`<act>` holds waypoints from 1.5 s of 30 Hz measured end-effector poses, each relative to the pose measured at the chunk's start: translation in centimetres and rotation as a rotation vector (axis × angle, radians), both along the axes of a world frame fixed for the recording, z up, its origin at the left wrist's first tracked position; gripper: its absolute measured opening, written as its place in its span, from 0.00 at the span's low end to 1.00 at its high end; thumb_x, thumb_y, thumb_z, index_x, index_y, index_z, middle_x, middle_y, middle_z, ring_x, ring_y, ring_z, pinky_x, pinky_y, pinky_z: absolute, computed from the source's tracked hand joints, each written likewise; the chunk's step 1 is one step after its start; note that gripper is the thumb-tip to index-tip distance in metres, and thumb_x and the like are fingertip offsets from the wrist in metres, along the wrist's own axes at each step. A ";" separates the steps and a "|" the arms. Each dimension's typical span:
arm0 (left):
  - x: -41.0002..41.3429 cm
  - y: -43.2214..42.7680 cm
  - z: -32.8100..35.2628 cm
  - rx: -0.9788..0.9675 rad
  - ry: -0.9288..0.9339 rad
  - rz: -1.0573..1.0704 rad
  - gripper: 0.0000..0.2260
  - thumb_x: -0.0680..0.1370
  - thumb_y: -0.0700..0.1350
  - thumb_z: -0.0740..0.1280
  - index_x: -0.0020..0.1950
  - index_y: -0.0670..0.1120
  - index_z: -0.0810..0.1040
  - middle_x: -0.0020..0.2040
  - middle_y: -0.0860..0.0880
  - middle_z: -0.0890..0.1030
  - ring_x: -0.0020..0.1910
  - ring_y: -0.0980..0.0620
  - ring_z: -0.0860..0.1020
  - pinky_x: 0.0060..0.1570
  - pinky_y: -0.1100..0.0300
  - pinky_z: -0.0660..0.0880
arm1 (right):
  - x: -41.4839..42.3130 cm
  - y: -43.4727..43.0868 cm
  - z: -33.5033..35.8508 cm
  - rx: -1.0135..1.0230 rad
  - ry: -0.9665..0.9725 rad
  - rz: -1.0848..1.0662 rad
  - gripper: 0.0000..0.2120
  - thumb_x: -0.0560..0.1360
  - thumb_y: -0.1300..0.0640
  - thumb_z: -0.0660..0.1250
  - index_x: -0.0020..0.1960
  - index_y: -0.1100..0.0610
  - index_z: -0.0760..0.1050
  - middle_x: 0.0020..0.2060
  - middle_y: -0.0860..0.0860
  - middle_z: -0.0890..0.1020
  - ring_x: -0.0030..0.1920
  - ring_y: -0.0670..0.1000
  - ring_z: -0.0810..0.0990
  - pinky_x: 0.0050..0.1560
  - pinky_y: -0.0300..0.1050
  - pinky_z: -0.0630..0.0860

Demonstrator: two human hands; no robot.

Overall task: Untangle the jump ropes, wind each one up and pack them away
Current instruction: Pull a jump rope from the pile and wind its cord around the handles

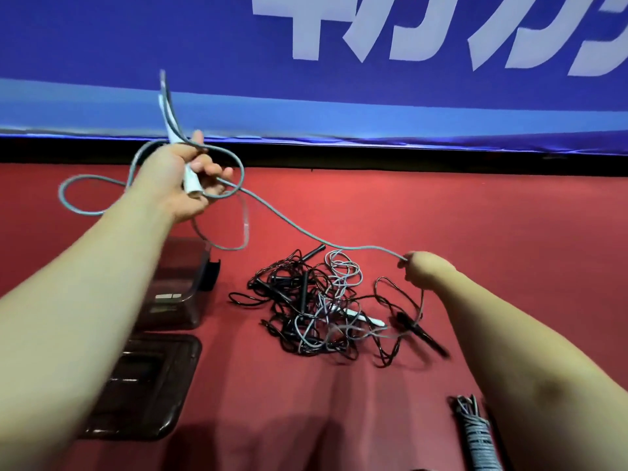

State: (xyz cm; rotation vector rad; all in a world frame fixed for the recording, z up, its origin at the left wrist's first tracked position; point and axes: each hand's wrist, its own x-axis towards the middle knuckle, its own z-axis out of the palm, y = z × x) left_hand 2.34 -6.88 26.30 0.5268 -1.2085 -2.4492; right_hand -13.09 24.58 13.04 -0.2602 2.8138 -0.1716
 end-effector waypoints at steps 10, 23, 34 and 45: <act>-2.2 2.3 -8.9 -0.491 -0.846 -0.485 0.11 0.80 0.43 0.59 0.38 0.44 0.68 0.26 0.49 0.73 0.20 0.51 0.74 0.41 0.52 0.75 | 0.5 -2.7 4.5 -0.993 -0.815 -0.375 0.14 0.82 0.52 0.53 0.41 0.55 0.70 0.18 0.44 0.63 0.17 0.40 0.60 0.17 0.29 0.53; -1.2 4.5 -9.6 -0.540 -0.674 -0.654 0.08 0.80 0.45 0.62 0.42 0.45 0.72 0.34 0.50 0.79 0.30 0.54 0.78 0.30 0.62 0.76 | 6.0 -5.4 18.4 -1.844 -0.472 0.217 0.06 0.80 0.58 0.56 0.50 0.51 0.71 0.27 0.45 0.67 0.22 0.41 0.61 0.23 0.32 0.50; -2.0 10.7 -7.5 -0.792 -0.188 -0.809 0.13 0.76 0.37 0.67 0.55 0.53 0.76 0.59 0.47 0.80 0.50 0.53 0.79 0.44 0.64 0.79 | 8.7 -8.4 22.6 -2.261 -0.473 0.310 0.09 0.83 0.57 0.50 0.51 0.58 0.68 0.29 0.49 0.65 0.23 0.42 0.65 0.20 0.32 0.59; -3.7 12.5 -7.6 -0.645 -0.331 -0.536 0.04 0.79 0.36 0.63 0.46 0.43 0.71 0.35 0.46 0.82 0.26 0.55 0.79 0.23 0.67 0.74 | 3.0 -4.4 16.4 -1.418 -0.243 -0.056 0.14 0.82 0.54 0.56 0.42 0.61 0.71 0.35 0.56 0.74 0.34 0.51 0.75 0.36 0.43 0.79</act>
